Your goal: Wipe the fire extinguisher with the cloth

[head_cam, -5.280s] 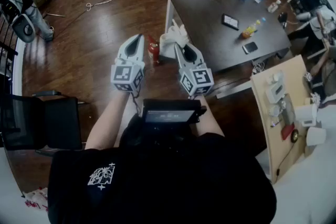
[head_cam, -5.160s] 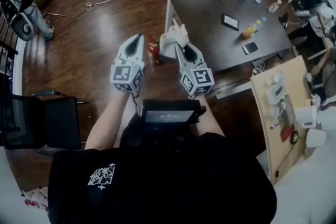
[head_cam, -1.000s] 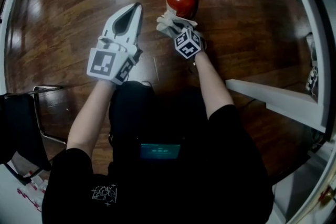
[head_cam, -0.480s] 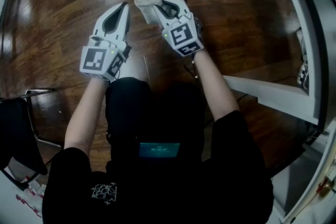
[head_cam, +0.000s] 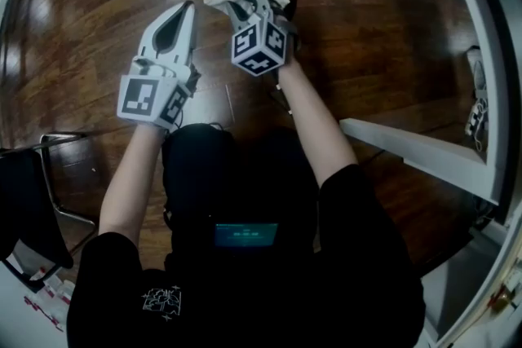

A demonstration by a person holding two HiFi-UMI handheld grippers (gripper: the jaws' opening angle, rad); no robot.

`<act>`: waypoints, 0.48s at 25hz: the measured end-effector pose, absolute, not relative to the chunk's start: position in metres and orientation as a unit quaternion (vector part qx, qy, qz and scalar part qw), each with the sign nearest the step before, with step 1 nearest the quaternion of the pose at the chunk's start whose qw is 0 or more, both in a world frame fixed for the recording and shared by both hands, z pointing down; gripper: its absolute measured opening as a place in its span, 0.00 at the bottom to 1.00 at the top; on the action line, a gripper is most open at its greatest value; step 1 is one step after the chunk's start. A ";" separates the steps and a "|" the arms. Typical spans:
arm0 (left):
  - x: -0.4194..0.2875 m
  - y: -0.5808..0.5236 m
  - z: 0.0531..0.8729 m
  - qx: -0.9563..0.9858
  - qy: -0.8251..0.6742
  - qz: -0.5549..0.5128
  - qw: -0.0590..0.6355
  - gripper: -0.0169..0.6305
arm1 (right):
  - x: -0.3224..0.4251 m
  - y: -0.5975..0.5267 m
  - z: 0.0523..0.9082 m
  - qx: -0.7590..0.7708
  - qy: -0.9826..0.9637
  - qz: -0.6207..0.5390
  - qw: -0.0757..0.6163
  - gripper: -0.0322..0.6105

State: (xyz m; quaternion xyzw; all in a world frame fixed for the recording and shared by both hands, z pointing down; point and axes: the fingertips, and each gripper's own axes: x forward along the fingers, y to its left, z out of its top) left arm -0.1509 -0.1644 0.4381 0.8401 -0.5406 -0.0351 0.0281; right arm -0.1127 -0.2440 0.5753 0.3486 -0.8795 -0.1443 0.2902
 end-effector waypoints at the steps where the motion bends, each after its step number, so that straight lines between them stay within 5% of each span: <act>1: -0.151 -0.165 0.440 0.839 -0.543 -0.032 0.030 0.03 | -0.117 -0.243 0.582 0.346 -0.872 -0.157 0.310 0.19; 12: -0.156 -0.159 0.443 0.839 -0.542 -0.028 0.024 0.03 | -0.120 -0.231 0.718 0.305 -0.813 -0.134 0.478 0.19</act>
